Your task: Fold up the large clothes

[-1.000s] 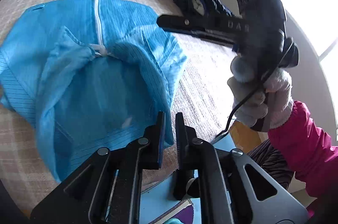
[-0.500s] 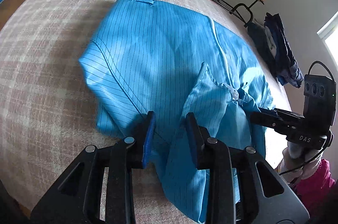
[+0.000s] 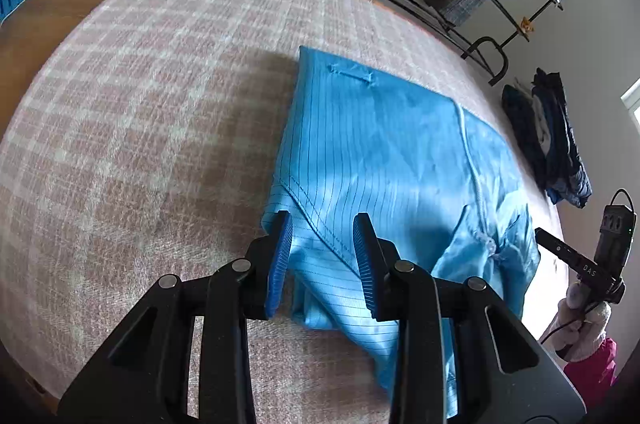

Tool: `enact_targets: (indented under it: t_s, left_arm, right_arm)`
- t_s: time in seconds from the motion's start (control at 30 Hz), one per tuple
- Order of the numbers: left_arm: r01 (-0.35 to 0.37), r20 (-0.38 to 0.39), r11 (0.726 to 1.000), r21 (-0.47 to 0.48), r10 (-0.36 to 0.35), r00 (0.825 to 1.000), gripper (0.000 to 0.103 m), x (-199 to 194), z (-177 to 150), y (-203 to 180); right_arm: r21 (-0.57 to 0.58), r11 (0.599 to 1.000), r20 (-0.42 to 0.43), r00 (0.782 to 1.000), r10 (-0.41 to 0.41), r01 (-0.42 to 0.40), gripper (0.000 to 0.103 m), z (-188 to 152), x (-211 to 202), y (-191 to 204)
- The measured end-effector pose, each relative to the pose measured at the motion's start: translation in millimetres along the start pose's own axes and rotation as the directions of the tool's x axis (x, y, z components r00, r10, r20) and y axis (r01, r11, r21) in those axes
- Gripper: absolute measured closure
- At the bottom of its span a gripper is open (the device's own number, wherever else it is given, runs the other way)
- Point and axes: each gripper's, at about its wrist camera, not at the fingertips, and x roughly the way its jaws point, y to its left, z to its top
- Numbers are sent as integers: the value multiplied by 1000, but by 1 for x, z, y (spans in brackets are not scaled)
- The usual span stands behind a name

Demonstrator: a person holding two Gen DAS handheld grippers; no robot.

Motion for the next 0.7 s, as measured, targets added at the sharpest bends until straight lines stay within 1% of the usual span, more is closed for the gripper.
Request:
enact_targets:
  t_s: [0.07,0.13,0.2,0.27,0.33,0.37,0.4,0.43,0.47,0.5,0.53,0.57,0.63,0.7]
  left_arm:
    - [-23,-42,1000,6,23,999,72,12,-10,6]
    - [-35,-27,999,40,36,999,72,12,-14,6]
    - [-41,-34,998,45,42,999,72,9,-13,7]
    - [-27,-18,1000,10,27,999,72,1,-8,15]
    - [13,6,999,-44,-13,1000,71,-6,1,25]
    - [30,12,997,-68,-29,1000,63,-8,6,29]
    - [50,18,995,-89,-49,999,58,-10,12,33]
    - [73,26,991,-110,-70,997,49,-10,18,38]
    - [102,31,986,-135,-98,995,47,-10,24,43]
    - [136,23,978,-161,-134,991,47,-8,29,48]
    - [171,12,967,-188,-172,985,47,-5,35,53]
    - [207,5,955,-214,-211,977,47,-3,39,58]
    - [258,-2,930,-263,-268,963,47,3,46,67]
    - [284,-15,908,-308,-303,953,47,13,50,77]
  right_arm:
    - [-48,998,-47,998,-49,47,75,-8,10,7]
    - [-52,997,-96,993,-65,60,74,-17,19,3]
    - [-46,998,-108,992,-57,53,74,-26,17,-5]
    - [-37,999,-125,992,-26,22,72,-25,10,-9]
    - [-33,999,-88,996,7,-9,72,-20,-4,-15]
    - [-32,999,-58,998,15,-17,70,-17,-11,-19]
    - [-31,999,-24,1000,17,-17,63,-14,-18,-22]
    - [-27,1000,13,1000,12,-12,52,-12,-24,-26]
    - [-18,1000,45,999,14,-13,45,-9,-28,-31]
    - [-1,1000,71,997,21,-21,32,-7,-31,-37]
    - [21,999,90,996,29,-31,27,-4,-32,-44]
    - [47,998,101,994,33,-38,27,-2,-32,-51]
    - [98,994,98,994,48,-57,27,0,-30,-64]
    - [155,984,68,994,80,-89,27,1,-21,-76]
